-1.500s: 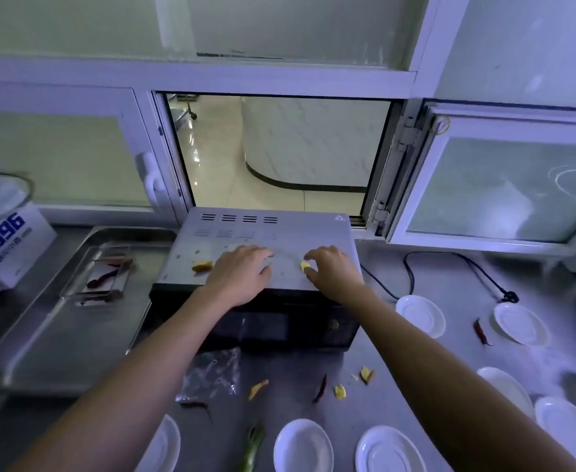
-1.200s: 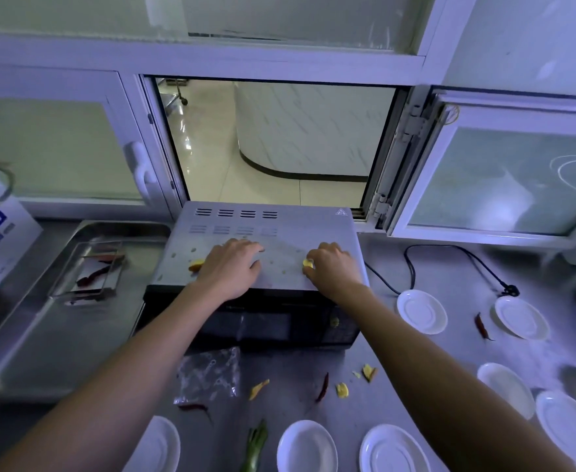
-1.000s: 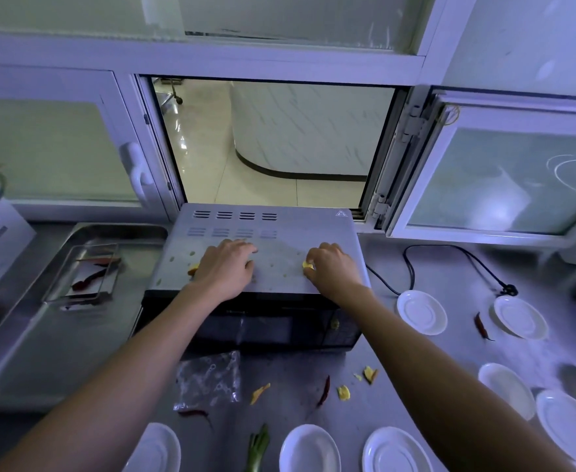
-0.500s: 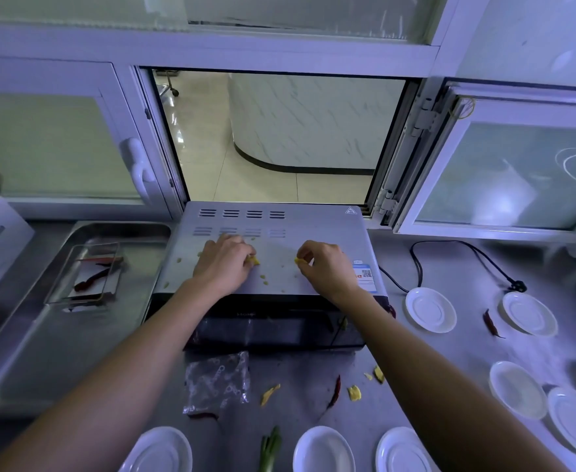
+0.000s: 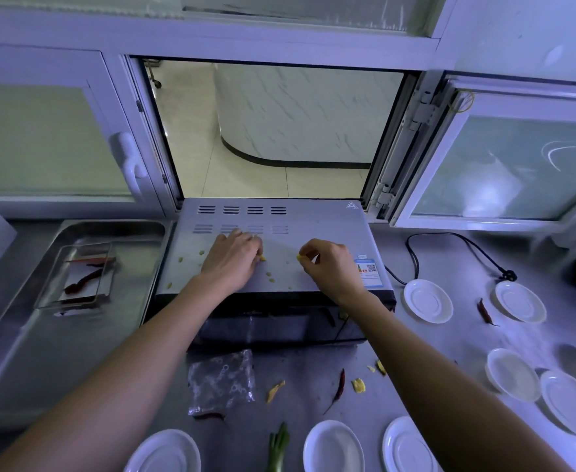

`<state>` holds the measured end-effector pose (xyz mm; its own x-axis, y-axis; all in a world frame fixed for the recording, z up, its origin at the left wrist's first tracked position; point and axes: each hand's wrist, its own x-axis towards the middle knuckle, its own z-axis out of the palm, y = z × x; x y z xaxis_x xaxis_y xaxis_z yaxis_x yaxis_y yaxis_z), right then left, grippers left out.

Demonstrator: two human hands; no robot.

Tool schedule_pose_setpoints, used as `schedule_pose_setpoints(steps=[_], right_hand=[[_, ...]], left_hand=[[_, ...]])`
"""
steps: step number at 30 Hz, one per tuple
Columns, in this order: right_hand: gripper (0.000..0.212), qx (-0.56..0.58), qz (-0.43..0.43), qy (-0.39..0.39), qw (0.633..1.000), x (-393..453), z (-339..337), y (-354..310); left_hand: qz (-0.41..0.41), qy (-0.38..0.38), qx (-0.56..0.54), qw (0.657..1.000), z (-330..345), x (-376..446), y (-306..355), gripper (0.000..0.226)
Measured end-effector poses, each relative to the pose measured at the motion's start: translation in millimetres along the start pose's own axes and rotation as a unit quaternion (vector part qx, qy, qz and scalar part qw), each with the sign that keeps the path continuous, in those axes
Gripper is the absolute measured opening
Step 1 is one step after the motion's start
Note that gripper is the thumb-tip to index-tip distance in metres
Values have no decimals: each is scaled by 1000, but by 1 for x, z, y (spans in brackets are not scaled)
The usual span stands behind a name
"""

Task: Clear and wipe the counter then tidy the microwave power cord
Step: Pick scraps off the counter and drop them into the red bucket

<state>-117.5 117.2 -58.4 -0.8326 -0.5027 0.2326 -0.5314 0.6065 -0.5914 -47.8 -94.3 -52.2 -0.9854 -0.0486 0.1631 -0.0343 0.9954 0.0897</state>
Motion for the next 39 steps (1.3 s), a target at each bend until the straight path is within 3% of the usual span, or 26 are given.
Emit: schedule_pose_setpoints(steps=[6,12,19,28,39], right_hand=[[6,14,13,14,1000,-10,1,-9],[7,29,57,53,997,-26,-11,-11],[6,38,142,114,983,-63,-50,13],[5,31,223,203,953,-169,-142,90],[8,26,393,276,877,-429,-270,226]], left_hand=[[32,8,71,997,3,-2,1,19],[39,32,-17,999,1,-2,4,21],[137,61,-91,984,2,3,72,12],[269,70,-126,952,12,16,227,11],[377,-34,-153,913,60,-53,527,14]])
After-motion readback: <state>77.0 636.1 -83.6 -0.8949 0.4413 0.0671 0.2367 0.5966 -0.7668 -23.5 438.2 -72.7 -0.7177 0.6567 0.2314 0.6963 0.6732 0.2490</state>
